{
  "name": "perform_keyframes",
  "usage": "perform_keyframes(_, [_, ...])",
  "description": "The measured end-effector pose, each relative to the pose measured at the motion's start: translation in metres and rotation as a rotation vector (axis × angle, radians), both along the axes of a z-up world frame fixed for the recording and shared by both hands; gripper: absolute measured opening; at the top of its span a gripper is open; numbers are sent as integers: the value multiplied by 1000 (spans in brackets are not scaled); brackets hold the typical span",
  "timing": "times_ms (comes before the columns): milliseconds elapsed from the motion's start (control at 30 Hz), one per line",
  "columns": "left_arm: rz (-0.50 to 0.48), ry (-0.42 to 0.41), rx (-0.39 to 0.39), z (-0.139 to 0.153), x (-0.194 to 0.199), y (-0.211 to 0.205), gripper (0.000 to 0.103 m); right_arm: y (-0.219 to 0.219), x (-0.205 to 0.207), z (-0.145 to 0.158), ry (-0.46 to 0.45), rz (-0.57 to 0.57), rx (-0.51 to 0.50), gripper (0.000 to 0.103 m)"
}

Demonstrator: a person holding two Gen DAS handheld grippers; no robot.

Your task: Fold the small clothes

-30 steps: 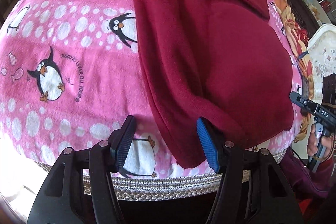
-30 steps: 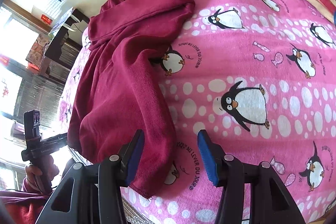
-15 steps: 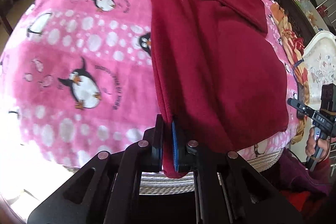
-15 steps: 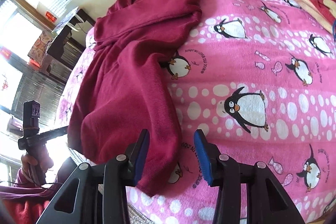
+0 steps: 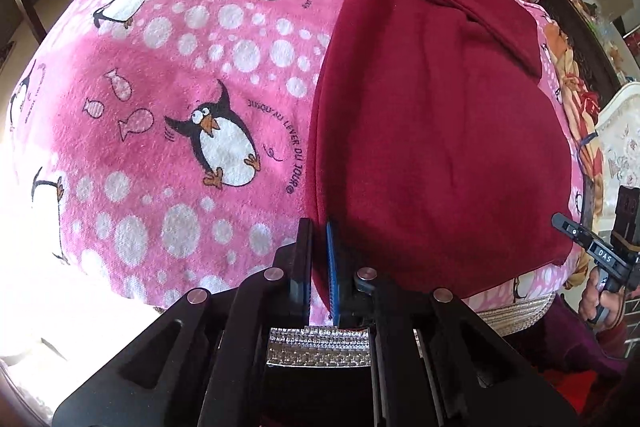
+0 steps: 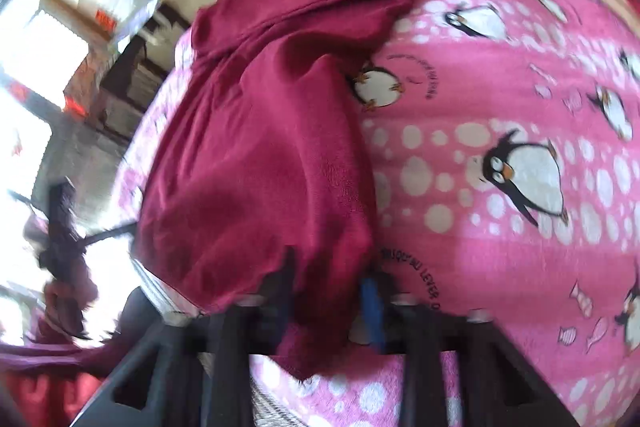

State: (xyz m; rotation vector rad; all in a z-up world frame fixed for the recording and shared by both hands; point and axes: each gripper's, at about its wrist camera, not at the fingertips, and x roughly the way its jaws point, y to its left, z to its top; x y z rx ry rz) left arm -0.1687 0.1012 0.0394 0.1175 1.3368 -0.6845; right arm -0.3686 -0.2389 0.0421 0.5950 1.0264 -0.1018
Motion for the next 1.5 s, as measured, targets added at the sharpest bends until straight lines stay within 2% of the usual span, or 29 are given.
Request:
perform_keyframes(167, [-32,-12,-16,13,-5,4,6,5,-25,54,-138,48,35,8])
perform_keyframes(233, [-34,-7,-18,12,-5,5,6,11,-32,64,-129,67,-3,7])
perform_keyframes(333, [-7,23,-33,3,-2,9,6,13,-31,39,-21,75,-45,7])
perform_keyframes(400, [1,38,-46,-1,-3,10,6,6,-29,7,91,20,-41,7])
perform_keyframes(433, [4,39,-54,0,-5,12,6,3,-30,0,107,-3,-29,8])
perform_keyframes(467, [6,41,-60,1,-6,14,6,-1,-32,-2,87,-24,15,10])
perform_keyframes(533, [12,53,-79,4,-7,17,6,-9,-38,1,41,-59,89,24])
perform_keyframes(567, [19,57,-95,6,-7,18,7,-11,-40,4,30,-59,114,43])
perform_keyframes(600, [24,57,-101,7,-7,19,11,-13,-41,6,21,-55,120,48])
perform_keyframes(633, [29,56,-105,9,-7,19,21,-13,-42,7,17,-45,117,48])
perform_keyframes(667, [36,56,-112,9,-7,18,36,-11,-41,8,19,-29,112,48])
perform_keyframes(733, [50,55,-139,10,-9,19,54,-6,-39,5,30,-3,114,48])
perform_keyframes(767, [57,55,-145,9,-9,18,55,-2,-36,3,27,9,124,48])
perform_keyframes(933, [43,48,-83,0,-9,3,55,8,-22,-10,-11,53,196,48])
perform_keyframes(1100, [28,62,-83,-8,-5,-12,55,4,-10,-20,-36,55,244,47])
perform_keyframes(1133, [5,54,-71,-8,-6,-16,55,6,-8,-19,-36,68,242,45])
perform_keyframes(1167, [-28,43,-55,-8,-8,-20,54,8,-5,-19,-30,97,230,33])
perform_keyframes(1200, [-61,35,-40,-7,-10,-25,47,8,-6,-17,-30,106,226,22])
perform_keyframes(1233, [-73,44,-37,-7,-9,-26,21,6,-5,-16,-39,104,244,19])
perform_keyframes(1267, [-75,68,-37,-8,-6,-27,10,3,-3,-15,-57,99,284,17])
perform_keyframes(1367, [-42,128,-103,-1,13,-28,9,-7,4,-1,-137,93,340,14])
perform_keyframes(1500, [-15,65,-196,29,44,-40,9,-31,23,26,-240,86,360,14])
